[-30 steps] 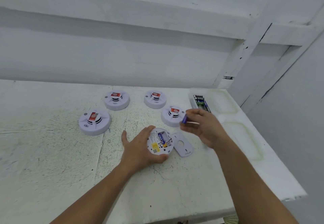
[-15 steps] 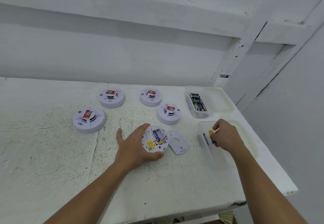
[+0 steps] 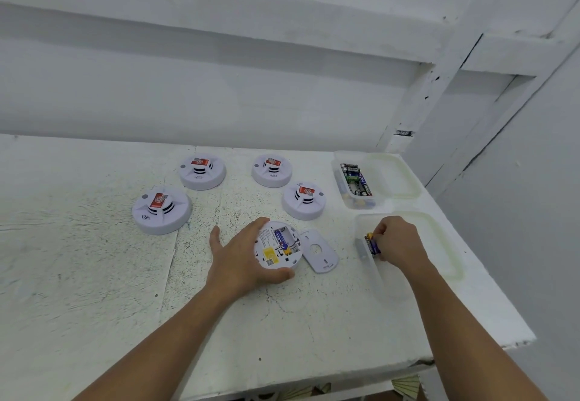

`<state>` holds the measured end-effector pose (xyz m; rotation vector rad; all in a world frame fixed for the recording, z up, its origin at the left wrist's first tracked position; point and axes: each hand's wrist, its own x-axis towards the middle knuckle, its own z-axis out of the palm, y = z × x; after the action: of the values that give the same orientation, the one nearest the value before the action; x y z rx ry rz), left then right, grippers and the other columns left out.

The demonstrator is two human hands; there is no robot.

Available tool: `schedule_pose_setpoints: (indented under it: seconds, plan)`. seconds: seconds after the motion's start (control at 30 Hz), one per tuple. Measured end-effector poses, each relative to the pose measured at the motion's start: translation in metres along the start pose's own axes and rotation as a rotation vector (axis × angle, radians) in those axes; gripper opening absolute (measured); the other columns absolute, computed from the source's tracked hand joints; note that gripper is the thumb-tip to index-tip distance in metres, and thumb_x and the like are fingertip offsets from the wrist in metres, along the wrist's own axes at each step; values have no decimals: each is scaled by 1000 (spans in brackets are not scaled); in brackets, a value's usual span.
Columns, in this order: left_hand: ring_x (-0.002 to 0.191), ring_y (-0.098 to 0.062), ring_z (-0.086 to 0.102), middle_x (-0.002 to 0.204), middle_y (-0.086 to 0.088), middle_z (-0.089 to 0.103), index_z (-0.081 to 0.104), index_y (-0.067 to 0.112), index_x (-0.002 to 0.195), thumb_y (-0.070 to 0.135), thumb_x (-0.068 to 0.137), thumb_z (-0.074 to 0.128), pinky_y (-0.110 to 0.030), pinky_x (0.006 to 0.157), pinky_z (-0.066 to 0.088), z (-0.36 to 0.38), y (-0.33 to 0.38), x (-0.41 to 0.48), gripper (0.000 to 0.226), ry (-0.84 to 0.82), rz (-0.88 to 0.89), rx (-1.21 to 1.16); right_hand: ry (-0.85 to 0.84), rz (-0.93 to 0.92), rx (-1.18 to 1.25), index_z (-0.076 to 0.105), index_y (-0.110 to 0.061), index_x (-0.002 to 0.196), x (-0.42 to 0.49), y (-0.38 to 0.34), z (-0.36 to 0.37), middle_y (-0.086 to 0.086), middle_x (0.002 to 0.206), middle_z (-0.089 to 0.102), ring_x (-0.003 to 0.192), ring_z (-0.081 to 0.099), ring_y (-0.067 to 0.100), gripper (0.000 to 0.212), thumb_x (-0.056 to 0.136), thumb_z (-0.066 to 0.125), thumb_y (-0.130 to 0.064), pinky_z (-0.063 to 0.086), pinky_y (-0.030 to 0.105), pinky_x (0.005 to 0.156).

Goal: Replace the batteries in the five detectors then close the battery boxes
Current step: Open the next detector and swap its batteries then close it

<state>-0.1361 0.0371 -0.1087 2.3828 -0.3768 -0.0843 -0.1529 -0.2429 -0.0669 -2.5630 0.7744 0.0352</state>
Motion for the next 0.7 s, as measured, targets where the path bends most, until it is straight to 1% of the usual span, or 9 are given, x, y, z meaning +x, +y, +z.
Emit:
schedule_pose_setpoints:
  seconds: [0.13,0.2,0.23,0.3,0.37,0.43,0.53,0.6,0.7]
  plan:
    - [124,-2,43,134,18,48,27,38,140,75,55,70,-47,113,-18,-1,1,0,103,-2,-8,8,18,-2,19,60,-5,79,1,-1,-8,17,89,66,75,67,35,15,85,47,0,57,43,68]
    - [123,-2,44,130,20,50,27,39,140,76,53,70,-47,113,-18,-1,0,0,103,-4,-13,2,46,-11,32,61,-1,83,0,-2,-17,16,84,67,71,69,33,15,88,46,-2,55,39,63]
    - [121,-2,44,126,21,50,27,40,140,76,53,70,-47,113,-18,-1,0,-1,104,-4,-12,-7,69,-18,46,60,-2,83,-1,-4,-22,14,81,67,69,69,32,14,88,47,-4,53,37,60]
    - [110,1,44,115,24,50,27,40,138,75,52,71,-47,114,-17,-2,1,-1,103,-7,-15,-26,136,-60,76,58,-7,79,-2,-10,-35,9,78,65,70,68,31,13,89,50,-8,52,35,59]
    - [102,3,38,107,25,50,27,40,136,72,53,73,-46,114,-17,-3,2,-2,100,-3,-26,-34,196,-143,124,57,-12,75,-6,-21,-45,2,76,62,70,66,29,15,89,53,-9,50,32,61]
    - [101,3,40,104,25,51,29,40,133,73,53,72,-47,114,-16,-2,1,-1,97,-4,-26,-29,204,-249,173,59,-14,79,-11,-37,-50,-1,76,62,70,63,24,12,89,56,-10,48,29,61]
    - [100,4,45,102,27,52,30,40,132,81,48,64,-50,114,-14,-1,-2,1,99,-18,-22,-19,91,-458,209,65,-16,85,-22,-62,-44,-6,78,63,71,59,10,8,87,63,-9,50,25,68]
    - [100,5,44,103,28,52,30,39,133,82,48,63,-49,114,-14,0,-3,1,101,-21,-18,-21,-16,-611,101,68,-16,90,-29,-76,-32,-6,85,64,74,57,5,9,88,63,-9,47,18,73]
    - [99,6,43,98,31,50,32,38,133,75,54,70,-47,114,-15,-1,0,0,95,-22,-14,-19,-170,-788,-92,70,-14,100,-37,-90,-9,-2,100,66,84,56,6,15,91,58,-11,49,22,85]
